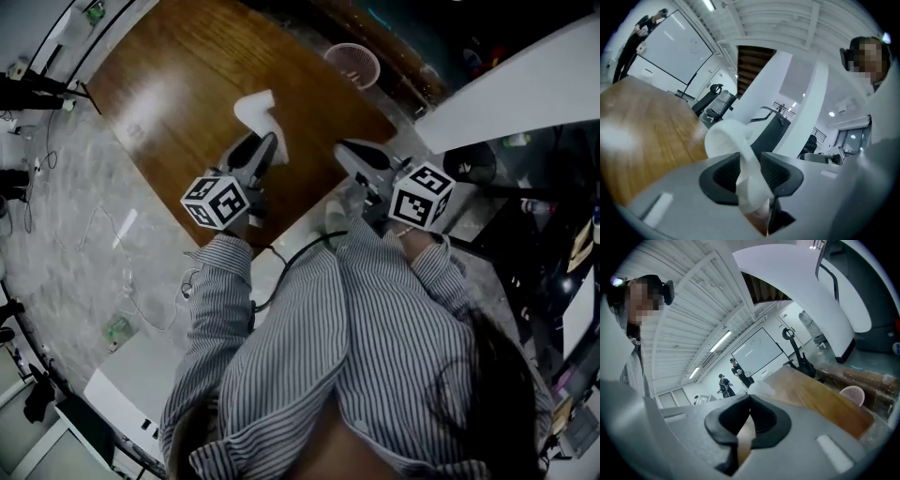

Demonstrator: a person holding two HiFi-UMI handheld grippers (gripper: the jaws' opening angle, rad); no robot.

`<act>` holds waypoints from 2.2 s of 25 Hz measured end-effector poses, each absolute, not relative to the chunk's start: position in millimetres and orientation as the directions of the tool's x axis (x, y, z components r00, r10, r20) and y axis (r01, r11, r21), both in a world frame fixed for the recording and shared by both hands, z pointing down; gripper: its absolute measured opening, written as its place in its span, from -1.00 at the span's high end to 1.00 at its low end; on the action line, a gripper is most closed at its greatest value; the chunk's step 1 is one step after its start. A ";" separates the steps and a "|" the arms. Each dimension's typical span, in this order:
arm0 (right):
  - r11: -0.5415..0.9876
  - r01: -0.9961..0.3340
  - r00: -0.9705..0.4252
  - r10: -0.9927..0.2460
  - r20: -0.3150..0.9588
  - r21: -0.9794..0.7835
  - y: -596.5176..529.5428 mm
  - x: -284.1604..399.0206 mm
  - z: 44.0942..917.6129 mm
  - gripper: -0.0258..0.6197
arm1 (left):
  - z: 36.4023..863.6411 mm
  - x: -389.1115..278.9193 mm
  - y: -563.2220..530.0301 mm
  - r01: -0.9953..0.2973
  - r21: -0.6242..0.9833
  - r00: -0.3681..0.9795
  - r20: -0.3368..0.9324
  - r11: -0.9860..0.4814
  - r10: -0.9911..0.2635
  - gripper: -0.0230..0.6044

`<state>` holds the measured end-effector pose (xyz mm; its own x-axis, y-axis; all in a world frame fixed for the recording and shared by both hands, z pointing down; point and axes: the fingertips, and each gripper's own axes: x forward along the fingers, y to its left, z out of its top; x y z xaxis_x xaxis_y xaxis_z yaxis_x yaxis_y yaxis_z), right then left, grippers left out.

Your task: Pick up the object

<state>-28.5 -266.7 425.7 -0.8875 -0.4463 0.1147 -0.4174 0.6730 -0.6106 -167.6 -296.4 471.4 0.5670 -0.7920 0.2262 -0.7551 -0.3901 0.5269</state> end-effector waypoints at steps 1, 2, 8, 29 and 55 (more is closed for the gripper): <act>0.679 -0.412 -0.891 -0.440 0.112 -0.607 -267.4 -33.3 424.0 0.92 | 479.9 -172.4 -295.1 -0.754 0.544 0.560 0.239 -0.369 -0.793 0.47; 0.684 -0.407 -0.894 -0.434 0.111 -0.605 -267.2 -37.6 423.2 0.92 | 493.8 -175.7 -292.5 -0.762 0.546 0.556 0.273 -0.349 -0.785 0.52; 0.681 -0.399 -0.900 -0.418 0.122 -0.614 -260.3 -40.7 426.6 0.92 | 524.2 -185.7 -278.7 -0.774 0.562 0.534 0.327 -0.293 -0.780 0.69; 0.678 -0.366 -0.921 -0.361 0.145 -0.638 -254.8 -65.8 436.9 0.92 | 452.1 -178.1 -255.5 -0.642 0.654 0.548 0.027 -0.400 -0.836 0.71; 0.683 -0.403 -0.913 -0.349 0.212 -0.609 -259.7 -70.4 444.6 0.92 | 447.5 -182.1 -248.4 -0.623 0.671 0.541 -0.001 -0.402 -0.841 0.71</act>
